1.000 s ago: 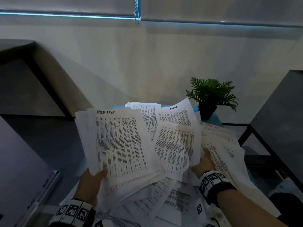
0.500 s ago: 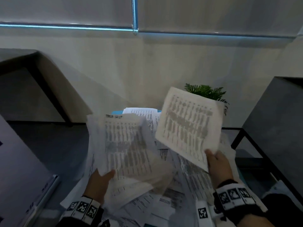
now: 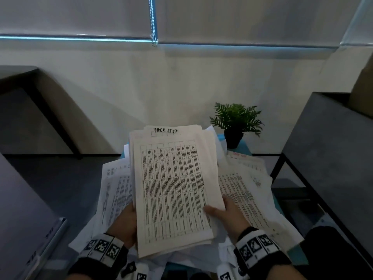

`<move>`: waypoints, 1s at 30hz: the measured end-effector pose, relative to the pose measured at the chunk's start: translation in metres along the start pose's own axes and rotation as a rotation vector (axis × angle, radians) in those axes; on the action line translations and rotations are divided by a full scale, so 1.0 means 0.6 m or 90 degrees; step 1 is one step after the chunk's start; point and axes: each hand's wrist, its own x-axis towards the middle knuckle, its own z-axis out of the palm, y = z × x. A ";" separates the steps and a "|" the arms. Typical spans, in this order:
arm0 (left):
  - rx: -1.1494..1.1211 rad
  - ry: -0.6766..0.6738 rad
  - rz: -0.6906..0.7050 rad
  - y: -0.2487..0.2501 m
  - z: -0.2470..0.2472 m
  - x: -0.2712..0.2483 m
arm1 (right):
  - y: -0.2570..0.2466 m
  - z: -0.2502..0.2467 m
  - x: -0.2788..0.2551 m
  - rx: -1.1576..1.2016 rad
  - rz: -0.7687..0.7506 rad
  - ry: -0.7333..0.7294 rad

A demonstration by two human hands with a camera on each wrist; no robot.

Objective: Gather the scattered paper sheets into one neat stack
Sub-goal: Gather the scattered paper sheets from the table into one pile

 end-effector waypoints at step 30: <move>0.040 0.277 0.089 -0.033 -0.061 0.060 | 0.103 -0.239 0.130 -0.657 0.187 0.317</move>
